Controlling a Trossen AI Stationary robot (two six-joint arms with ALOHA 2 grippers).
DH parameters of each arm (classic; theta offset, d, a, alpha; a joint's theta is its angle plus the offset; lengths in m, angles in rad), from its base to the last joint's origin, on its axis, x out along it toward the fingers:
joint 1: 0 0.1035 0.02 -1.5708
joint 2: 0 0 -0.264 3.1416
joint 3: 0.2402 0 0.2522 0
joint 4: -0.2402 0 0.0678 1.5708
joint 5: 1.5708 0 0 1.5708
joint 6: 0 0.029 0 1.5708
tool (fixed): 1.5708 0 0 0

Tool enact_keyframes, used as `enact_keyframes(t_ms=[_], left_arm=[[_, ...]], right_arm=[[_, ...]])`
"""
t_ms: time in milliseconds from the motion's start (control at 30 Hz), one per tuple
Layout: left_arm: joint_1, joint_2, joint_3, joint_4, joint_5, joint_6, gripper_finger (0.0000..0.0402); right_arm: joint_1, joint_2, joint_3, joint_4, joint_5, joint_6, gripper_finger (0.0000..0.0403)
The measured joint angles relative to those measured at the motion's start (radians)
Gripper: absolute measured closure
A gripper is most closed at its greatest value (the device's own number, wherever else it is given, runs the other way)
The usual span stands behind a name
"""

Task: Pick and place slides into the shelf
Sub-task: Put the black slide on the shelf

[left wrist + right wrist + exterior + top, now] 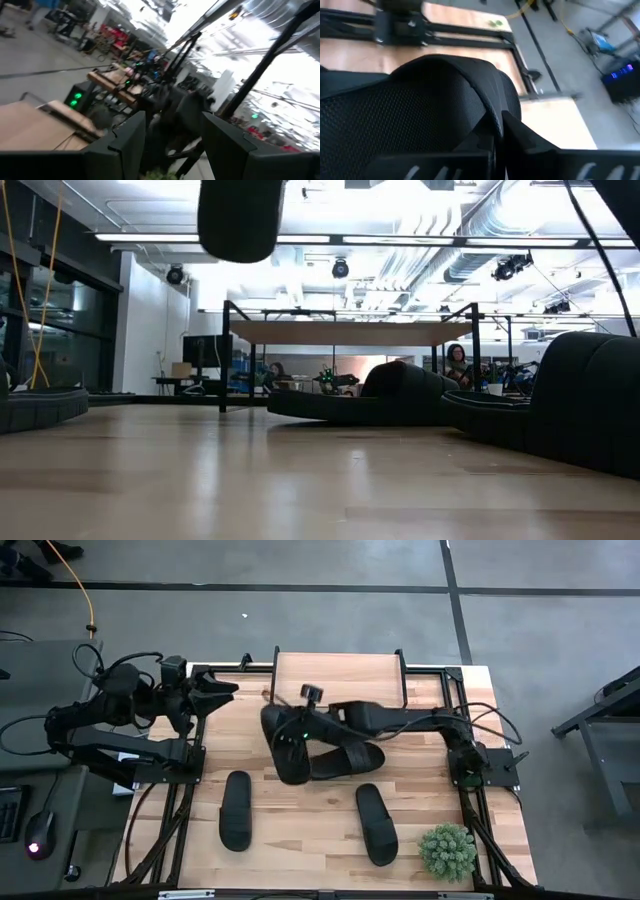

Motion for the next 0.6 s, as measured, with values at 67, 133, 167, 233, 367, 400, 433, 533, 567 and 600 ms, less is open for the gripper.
enact_keyframes(t_ms=[67,133,167,233,367,400,433,533,567,600], left_arm=[[0.000,-0.011,0.000,-0.040,-0.019,0.000,0.0224],[0.000,-0.018,0.000,-0.075,-0.021,0.001,0.0224],[0.000,-0.019,0.000,-0.086,-0.020,0.003,0.0224],[0.000,-0.025,0.000,-0.108,-0.020,0.003,0.0224],[0.000,-0.025,0.000,-0.107,-0.017,-0.002,0.0224],[0.000,-0.027,0.000,-0.103,-0.017,-0.004,0.0224],[0.000,-0.028,0.000,-0.102,-0.017,-0.005,0.0224],[0.000,-0.028,0.000,-0.093,-0.027,-0.013,0.0224],[0.000,-0.028,0.000,-0.090,-0.033,-0.026,0.0224],[0.000,-0.028,0.000,-0.088,-0.039,-0.034,0.0224]], right_arm=[[-0.012,-0.028,-0.007,-0.035,0.036,0.027,0.0402],[-0.024,-0.047,-0.006,-0.090,0.068,0.050,0.0402],[-0.029,-0.056,-0.006,-0.125,0.083,0.053,0.0402],[-0.039,-0.066,-0.006,-0.177,0.116,0.053,0.0402],[-0.059,-0.089,-0.007,-0.260,0.170,0.057,0.0402],[-0.065,-0.094,-0.007,-0.270,0.173,0.055,0.0402],[-0.071,-0.100,-0.007,-0.277,0.176,0.053,0.0402],[-0.090,-0.107,-0.007,-0.301,0.174,0.053,0.0402],[-0.096,-0.110,-0.008,-0.305,0.172,0.051,0.0402],[-0.102,-0.113,-0.008,-0.308,0.174,0.048,0.0402]])
